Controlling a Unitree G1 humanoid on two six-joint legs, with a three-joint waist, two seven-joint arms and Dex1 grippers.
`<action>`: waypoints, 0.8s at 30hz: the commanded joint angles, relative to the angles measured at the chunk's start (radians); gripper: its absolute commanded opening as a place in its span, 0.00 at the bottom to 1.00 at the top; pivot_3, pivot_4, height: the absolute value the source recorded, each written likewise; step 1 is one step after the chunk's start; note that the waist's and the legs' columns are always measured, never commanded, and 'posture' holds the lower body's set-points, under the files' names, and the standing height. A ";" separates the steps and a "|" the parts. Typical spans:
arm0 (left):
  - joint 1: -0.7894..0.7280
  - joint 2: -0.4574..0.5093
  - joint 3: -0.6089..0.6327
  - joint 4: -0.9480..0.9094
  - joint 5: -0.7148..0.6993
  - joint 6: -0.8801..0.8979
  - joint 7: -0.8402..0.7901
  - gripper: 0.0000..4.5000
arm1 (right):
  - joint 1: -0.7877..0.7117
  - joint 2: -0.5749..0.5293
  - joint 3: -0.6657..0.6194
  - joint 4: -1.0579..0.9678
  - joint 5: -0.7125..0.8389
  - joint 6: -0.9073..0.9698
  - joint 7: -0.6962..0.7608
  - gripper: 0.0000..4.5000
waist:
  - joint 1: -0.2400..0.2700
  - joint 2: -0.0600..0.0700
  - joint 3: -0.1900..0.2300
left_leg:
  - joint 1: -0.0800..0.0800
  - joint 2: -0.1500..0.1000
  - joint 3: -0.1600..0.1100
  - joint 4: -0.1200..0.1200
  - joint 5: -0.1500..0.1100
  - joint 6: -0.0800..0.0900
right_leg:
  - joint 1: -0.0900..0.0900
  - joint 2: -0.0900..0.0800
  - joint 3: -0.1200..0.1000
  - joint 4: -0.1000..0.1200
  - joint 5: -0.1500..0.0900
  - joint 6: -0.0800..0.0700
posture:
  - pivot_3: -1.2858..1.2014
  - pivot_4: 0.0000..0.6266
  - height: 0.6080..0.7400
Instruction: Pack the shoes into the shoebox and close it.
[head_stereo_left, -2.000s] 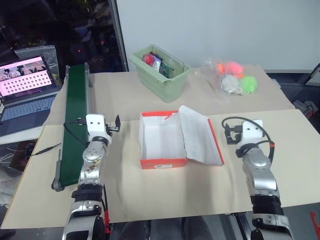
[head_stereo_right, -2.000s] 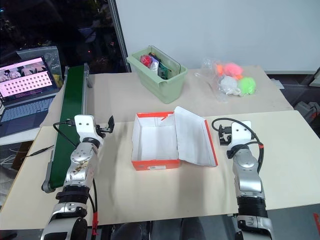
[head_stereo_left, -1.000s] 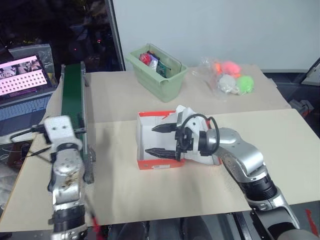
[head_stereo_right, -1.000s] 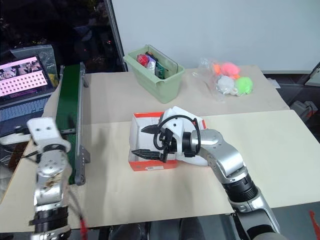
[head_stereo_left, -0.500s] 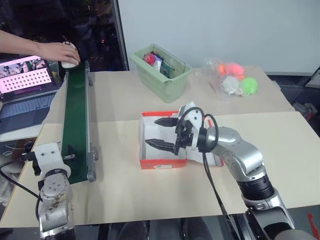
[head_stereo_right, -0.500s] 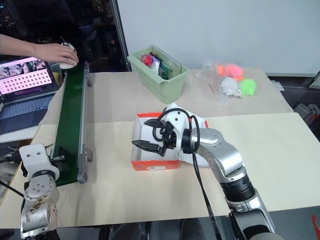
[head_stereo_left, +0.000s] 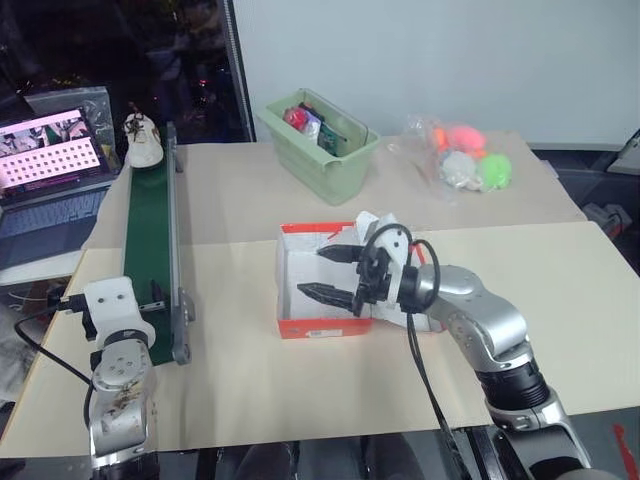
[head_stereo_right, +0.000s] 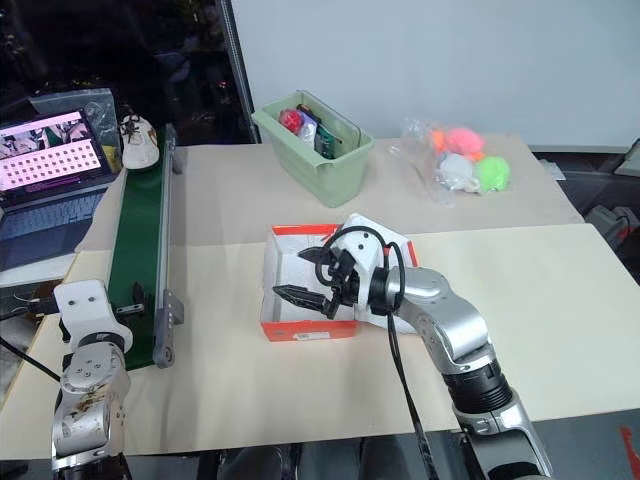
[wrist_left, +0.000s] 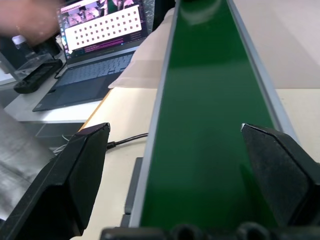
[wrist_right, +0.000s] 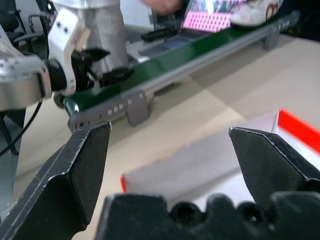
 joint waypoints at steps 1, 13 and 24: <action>-0.016 0.000 -0.003 -0.050 -0.004 0.000 0.002 1.00 | -0.007 -0.008 0.009 -0.025 -0.007 -0.013 0.017 0.99 | -0.001 0.000 0.000 | 0.000 0.000 0.000 0.000 0.000 0.000 | 0.000 0.000 0.000 0.000 0.000 0.000 | 0.52 0.24 1.00; -0.050 -0.004 -0.011 -0.146 -0.012 0.155 -0.002 1.00 | 0.001 -0.026 0.032 -0.041 -0.026 -0.021 0.042 0.99 | -0.001 0.000 0.000 | 0.000 0.000 0.001 0.000 0.000 0.000 | 0.000 0.000 0.000 -0.001 0.000 0.000 | 0.52 0.24 1.00; -0.156 0.063 0.029 -0.131 -0.023 0.316 -0.012 1.00 | -0.015 0.001 0.021 -0.018 -0.023 -0.024 0.031 0.99 | -0.008 -0.001 0.000 | 0.000 0.000 0.001 0.000 0.000 0.000 | 0.000 0.000 0.000 0.000 0.000 0.000 | 0.52 0.24 1.00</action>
